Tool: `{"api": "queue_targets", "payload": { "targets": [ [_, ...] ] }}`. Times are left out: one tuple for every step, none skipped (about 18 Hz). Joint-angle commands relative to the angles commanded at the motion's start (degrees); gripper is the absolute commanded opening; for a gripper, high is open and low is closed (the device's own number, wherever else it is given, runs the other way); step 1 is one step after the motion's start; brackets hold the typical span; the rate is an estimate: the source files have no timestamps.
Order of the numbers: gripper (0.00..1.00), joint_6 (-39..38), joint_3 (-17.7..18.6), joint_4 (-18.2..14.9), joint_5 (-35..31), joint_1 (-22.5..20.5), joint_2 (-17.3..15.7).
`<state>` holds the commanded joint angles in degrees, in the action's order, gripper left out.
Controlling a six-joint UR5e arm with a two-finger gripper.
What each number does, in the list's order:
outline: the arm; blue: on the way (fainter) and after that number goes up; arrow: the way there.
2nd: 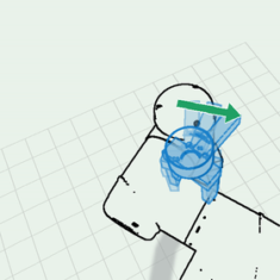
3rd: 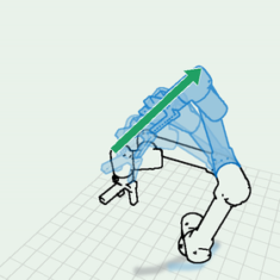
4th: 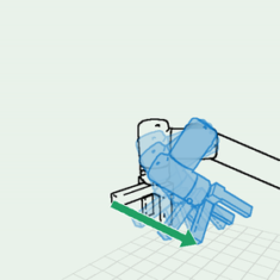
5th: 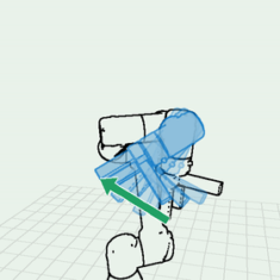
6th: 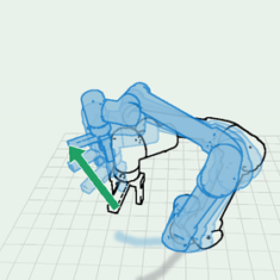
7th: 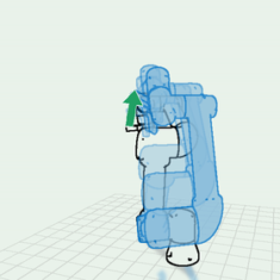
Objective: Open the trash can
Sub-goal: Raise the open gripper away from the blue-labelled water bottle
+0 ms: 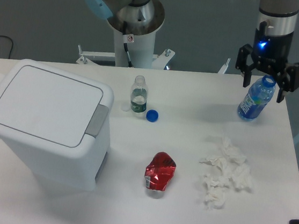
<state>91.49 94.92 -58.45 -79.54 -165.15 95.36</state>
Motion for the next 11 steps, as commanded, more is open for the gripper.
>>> {"api": "queue_targets", "payload": {
  "targets": [
    [1.0, 0.0, 0.0, 0.09, -0.26, 0.17, 0.0],
    [1.0, -0.17, 0.0, 0.35, -0.61, 0.18, 0.0],
    [1.0, -1.05, 0.0, 0.35, -0.7, 0.18, 0.0],
    [1.0, -2.01, -0.09, 0.35, -0.62, 0.35, 0.0],
    [1.0, -2.8, -0.17, 0.35, -0.53, 0.96, 0.17],
    [1.0, -3.42, -0.26, 0.35, -0.62, 1.84, 0.35],
    [1.0, -3.95, -0.18, 0.35, -0.62, 2.19, 0.53],
    [1.0, -4.65, -0.09, 0.44, -0.62, 2.29, 0.61],
    [1.0, -5.44, -0.17, 0.35, -0.62, 2.37, 0.7],
    [1.0, -6.41, -0.35, 0.35, -0.62, 2.63, 0.88],
    [1.0, -7.46, -0.44, 0.26, -0.62, 3.07, 1.14]
  ]
}}
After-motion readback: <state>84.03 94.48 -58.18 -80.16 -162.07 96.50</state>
